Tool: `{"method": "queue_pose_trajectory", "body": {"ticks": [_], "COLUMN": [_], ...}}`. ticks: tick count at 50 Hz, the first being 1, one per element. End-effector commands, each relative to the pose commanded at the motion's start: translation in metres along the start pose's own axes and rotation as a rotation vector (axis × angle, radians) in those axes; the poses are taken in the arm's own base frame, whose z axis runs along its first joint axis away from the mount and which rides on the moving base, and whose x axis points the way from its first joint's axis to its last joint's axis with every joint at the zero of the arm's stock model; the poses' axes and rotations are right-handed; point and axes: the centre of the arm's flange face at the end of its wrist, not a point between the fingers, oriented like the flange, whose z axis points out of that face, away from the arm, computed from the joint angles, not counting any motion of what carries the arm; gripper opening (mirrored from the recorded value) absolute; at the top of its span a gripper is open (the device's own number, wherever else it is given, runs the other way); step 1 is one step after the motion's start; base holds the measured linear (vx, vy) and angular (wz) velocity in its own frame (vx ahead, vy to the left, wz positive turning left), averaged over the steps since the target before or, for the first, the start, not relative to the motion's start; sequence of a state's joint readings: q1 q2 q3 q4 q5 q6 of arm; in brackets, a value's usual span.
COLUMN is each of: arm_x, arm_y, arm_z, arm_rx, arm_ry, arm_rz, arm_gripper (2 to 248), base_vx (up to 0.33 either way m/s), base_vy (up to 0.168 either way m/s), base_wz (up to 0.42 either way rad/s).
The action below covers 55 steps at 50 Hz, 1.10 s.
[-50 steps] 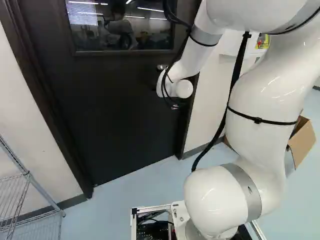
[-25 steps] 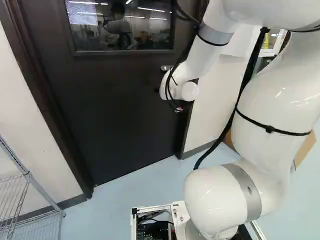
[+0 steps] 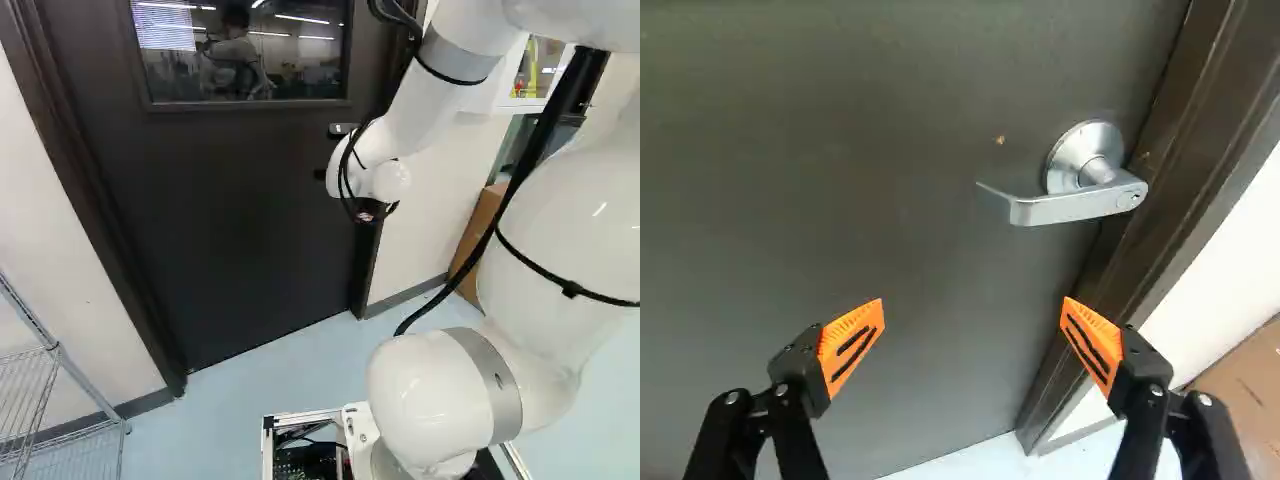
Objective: Open the door and move inside
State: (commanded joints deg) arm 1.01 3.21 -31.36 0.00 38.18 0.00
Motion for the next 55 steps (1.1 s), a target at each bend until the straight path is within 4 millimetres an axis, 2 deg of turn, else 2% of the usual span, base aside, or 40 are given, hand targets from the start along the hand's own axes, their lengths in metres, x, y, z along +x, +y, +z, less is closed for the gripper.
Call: {"method": "queue_pose_trajectory", "body": {"ticks": [44, 55], "arm_x": [0.042, 0.056], "arm_y": [0.0, 0.002], "arm_z": [-0.019, -0.013], "arm_rx": [0.0, -0.004], "arm_ry": [0.105, 0.129], "arm_rz": [0.0, 0.001], "arm_gripper": [247, 247], "base_vx": [0.0, 0.0], "base_vy": [0.0, 0.0], "base_wz": [0.0, 0.0]}}
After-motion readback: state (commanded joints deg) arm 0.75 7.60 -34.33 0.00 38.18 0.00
